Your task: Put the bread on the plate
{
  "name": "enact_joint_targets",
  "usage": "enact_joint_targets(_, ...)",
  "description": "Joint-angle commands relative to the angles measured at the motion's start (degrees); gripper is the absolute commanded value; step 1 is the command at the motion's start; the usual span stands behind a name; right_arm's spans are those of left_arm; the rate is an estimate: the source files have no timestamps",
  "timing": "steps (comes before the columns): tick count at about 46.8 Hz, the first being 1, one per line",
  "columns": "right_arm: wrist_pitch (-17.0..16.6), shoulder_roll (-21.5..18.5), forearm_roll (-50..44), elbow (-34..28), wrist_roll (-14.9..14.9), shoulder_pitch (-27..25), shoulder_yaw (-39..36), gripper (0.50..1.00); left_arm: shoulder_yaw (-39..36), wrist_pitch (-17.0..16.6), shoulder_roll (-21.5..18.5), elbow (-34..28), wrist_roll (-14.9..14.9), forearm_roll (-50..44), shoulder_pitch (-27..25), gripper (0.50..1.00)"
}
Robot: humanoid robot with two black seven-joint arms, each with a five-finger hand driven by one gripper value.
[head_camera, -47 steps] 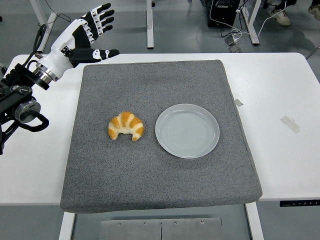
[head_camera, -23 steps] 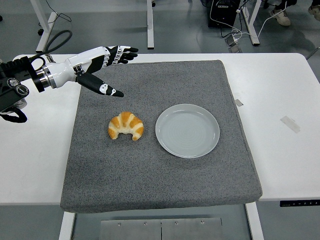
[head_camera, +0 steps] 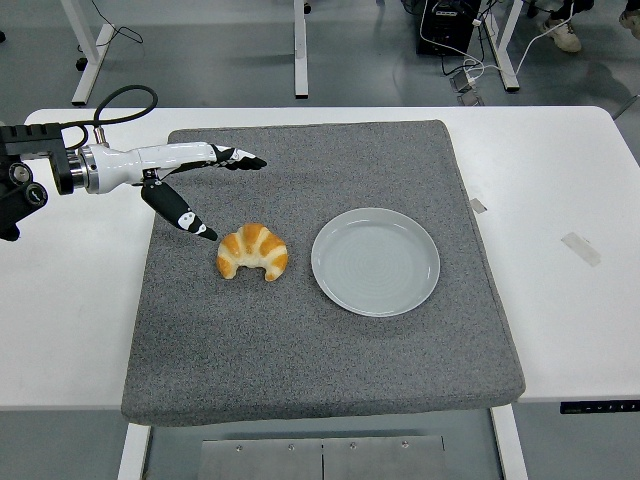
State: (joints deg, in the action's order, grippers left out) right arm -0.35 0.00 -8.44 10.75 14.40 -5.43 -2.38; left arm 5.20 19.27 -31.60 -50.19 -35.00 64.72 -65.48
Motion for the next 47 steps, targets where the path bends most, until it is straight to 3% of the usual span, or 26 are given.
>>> enact_joint_targets(1, 0.0, 0.0, 0.0, 0.0, 0.0, 0.0, 0.0, 1.0, 0.0, -0.1, 0.1, 0.0, 0.0, 1.6, 0.2, 0.98)
enact_joint_targets(15, 0.0, 0.0, 0.0, 0.0, 0.0, 0.1, 0.0, 1.0, -2.1, -1.3, 0.8, -0.1, 0.0, 6.8, 0.1, 0.977)
enact_joint_targets(31, 0.0, 0.0, 0.0, 0.0, 0.0, 0.1, 0.0, 1.0, -7.1, -7.4, 4.6, -0.1, 0.0, 7.8, -0.5, 0.971)
enact_joint_targets(47, 0.0, 0.0, 0.0, 0.0, 0.0, 0.0, 0.1, 1.0, -10.0, -10.3, 6.9, 0.6, 0.0, 8.0, -1.0, 0.955)
